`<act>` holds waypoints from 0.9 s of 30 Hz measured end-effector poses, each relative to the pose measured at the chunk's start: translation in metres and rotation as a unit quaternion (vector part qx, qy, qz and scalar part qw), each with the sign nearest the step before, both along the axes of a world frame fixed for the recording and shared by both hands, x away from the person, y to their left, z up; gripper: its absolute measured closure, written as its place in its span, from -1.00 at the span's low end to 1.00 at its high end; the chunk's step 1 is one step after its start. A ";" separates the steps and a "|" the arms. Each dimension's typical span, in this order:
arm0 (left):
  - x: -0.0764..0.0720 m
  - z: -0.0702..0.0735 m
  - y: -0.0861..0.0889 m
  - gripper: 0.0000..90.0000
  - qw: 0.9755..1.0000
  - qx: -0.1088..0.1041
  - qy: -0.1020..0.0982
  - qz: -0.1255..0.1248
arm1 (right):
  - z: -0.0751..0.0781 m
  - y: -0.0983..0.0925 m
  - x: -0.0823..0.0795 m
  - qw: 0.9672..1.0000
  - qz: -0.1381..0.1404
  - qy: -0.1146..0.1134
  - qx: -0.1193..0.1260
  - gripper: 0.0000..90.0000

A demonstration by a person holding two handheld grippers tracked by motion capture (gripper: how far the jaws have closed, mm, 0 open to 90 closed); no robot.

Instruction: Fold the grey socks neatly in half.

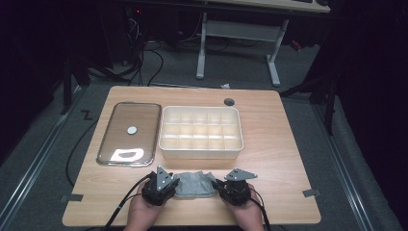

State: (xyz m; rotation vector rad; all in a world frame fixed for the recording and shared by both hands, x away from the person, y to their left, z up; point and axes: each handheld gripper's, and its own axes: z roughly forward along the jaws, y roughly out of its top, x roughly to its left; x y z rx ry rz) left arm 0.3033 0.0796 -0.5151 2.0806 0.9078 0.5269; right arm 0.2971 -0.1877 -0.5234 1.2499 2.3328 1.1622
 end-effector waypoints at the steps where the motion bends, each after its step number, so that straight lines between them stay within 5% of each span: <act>1: -0.001 0.003 -0.004 0.52 1.000 -0.007 -0.003 -0.003 | 0.000 0.000 0.000 1.000 -0.001 0.002 0.001 0.85; 8: 0.004 0.012 -0.034 0.72 1.000 -0.013 0.003 -0.012 | -0.001 -0.001 -0.001 1.000 -0.001 0.004 0.003 0.86; 12: 0.011 0.004 -0.058 0.74 1.000 0.016 0.021 -0.011 | -0.002 -0.001 -0.001 1.000 0.001 0.003 0.004 0.85; 17: 0.013 -0.008 -0.067 0.75 0.999 0.022 0.044 -0.010 | -0.002 -0.001 -0.001 1.000 -0.001 0.006 0.004 0.86; 23: 0.007 -0.012 -0.070 0.75 0.999 0.028 0.029 -0.008 | 0.001 -0.005 -0.002 1.000 -0.005 0.003 0.023 0.87; 27: 0.003 -0.013 -0.075 0.75 0.999 0.036 0.016 -0.004 | 0.009 -0.007 -0.004 0.998 -0.002 -0.004 0.058 0.88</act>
